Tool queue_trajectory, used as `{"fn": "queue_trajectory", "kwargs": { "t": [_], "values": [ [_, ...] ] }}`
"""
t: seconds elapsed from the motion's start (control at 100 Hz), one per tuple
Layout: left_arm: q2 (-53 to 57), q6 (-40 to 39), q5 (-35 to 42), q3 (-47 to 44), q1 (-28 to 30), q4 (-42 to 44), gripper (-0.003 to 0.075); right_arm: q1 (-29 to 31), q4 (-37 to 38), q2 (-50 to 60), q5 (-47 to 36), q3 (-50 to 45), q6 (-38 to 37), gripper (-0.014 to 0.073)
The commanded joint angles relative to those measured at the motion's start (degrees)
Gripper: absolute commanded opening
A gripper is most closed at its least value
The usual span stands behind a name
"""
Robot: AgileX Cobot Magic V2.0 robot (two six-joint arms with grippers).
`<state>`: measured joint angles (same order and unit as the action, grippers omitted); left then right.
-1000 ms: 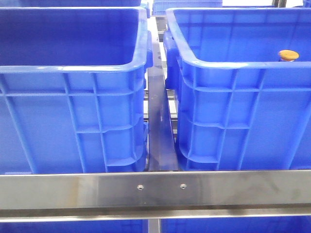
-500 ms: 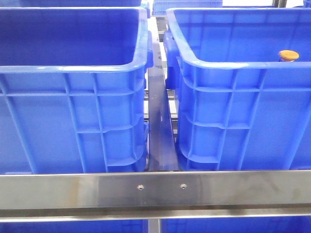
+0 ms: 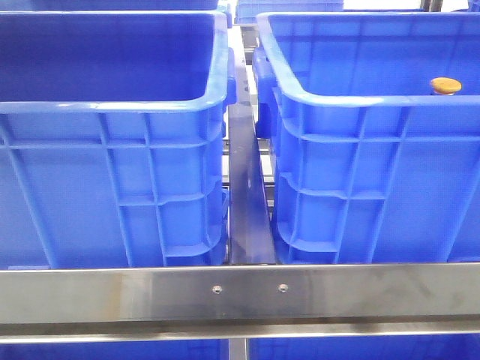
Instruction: Pick red and yellow buttons and place in box
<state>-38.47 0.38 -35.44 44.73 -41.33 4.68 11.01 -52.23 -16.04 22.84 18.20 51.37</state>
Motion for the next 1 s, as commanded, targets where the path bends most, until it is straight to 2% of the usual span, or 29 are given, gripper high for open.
{"fn": "queue_trajectory", "kwargs": {
  "t": [0.0,0.36,0.68,0.8,0.99],
  "values": [
    [2.6,-2.5,4.3,-0.7,2.9,0.2,-0.0020,0.4,-1.1,-0.4,-2.4,1.4,0.0,-0.0062],
    [14.4,-2.6,6.1,-9.1,15.7,1.7,-0.0020,0.4,-1.1,-0.4,-2.4,1.4,0.0,-0.0062],
    [20.8,-3.8,18.7,-20.1,29.2,3.3,-0.0020,0.4,-1.1,-0.4,-2.4,1.4,0.0,-0.0062],
    [23.9,-7.5,20.7,-24.1,32.3,4.0,-0.0020,0.4,-1.1,-0.4,-2.4,1.4,0.0,-0.0062],
    [29.1,-7.5,25.9,-30.7,37.3,4.2,-0.0020,0.4,-1.1,-0.4,-2.4,1.4,0.0,-0.0062]
  ]
}}
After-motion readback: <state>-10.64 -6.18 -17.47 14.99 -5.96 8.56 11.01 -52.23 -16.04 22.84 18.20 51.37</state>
